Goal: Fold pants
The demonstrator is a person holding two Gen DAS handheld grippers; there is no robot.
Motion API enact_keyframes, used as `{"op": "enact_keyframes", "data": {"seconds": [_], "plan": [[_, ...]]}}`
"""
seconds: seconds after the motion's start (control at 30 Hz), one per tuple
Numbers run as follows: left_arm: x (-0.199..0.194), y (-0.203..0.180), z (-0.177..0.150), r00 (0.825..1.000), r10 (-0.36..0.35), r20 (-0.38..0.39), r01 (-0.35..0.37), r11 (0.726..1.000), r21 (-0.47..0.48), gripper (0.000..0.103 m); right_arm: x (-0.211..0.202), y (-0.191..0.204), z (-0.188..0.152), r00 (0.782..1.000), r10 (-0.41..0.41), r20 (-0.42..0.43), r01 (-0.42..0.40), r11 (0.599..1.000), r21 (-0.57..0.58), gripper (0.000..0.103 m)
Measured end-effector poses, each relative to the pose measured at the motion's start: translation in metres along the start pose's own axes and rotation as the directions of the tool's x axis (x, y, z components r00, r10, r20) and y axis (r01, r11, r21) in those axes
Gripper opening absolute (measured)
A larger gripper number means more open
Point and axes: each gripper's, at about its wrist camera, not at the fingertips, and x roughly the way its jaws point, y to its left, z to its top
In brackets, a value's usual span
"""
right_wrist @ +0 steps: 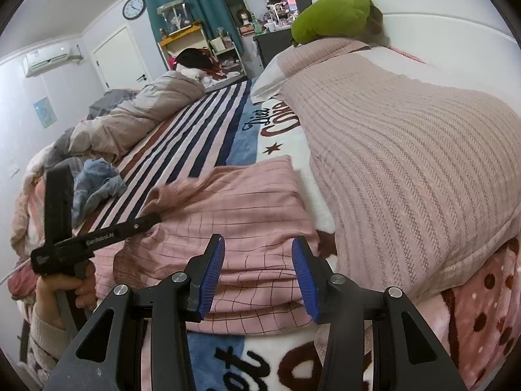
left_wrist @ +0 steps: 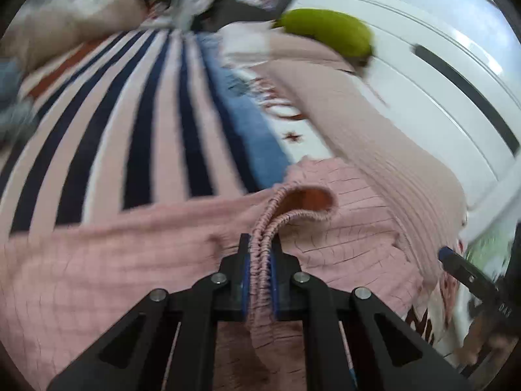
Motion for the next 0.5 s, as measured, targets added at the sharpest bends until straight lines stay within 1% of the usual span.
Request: {"op": "enact_keyframes", "data": {"seconds": [0.03,0.1,0.13,0.17,0.23,0.27,0.33,0.4,0.5], "plan": [[0.0,0.007,-0.004,1.0,0.019,-0.024,-0.02,1.0,-0.015,0.012,0.0,0.0,0.0,1.0,0.001,0.001,-0.001,1.0,0.0,0.038],[-0.003,0.014,-0.013,0.999,0.033,-0.038,-0.034,0.999,-0.028,0.023,-0.001,0.003,-0.001,1.0,0.0,-0.001,0.0,1.0,-0.007,0.038],[-0.007,0.018,-0.017,0.999,0.037,-0.039,-0.039,0.998,-0.045,0.039,0.0,0.004,-0.001,1.0,-0.002,-0.004,0.002,1.0,-0.012,0.038],[-0.01,0.02,-0.019,0.999,0.036,-0.041,-0.038,0.998,-0.055,0.048,0.0,0.005,-0.002,1.0,-0.003,-0.006,0.003,1.0,-0.015,0.038],[-0.02,0.026,-0.024,0.999,-0.004,-0.04,0.0,0.996,-0.094,0.056,-0.001,0.007,-0.001,1.0,-0.003,-0.008,0.002,1.0,-0.015,0.038],[-0.024,0.027,-0.027,0.998,-0.041,-0.04,0.037,0.993,-0.114,0.061,-0.001,0.008,-0.001,1.0,-0.002,-0.006,0.002,1.0,-0.015,0.038],[-0.023,0.027,-0.033,0.988,-0.131,-0.076,0.119,0.983,-0.14,0.062,-0.003,0.009,-0.001,1.0,0.0,0.0,0.0,1.0,-0.017,0.038],[-0.016,0.022,-0.039,0.977,-0.186,-0.102,0.169,0.973,-0.157,0.062,-0.004,0.011,-0.001,1.0,0.001,0.002,-0.001,1.0,-0.019,0.038],[-0.004,0.013,-0.045,0.98,-0.171,-0.099,0.155,0.976,-0.154,0.062,-0.006,0.013,-0.002,1.0,0.007,0.003,-0.006,1.0,-0.019,0.038]]}}
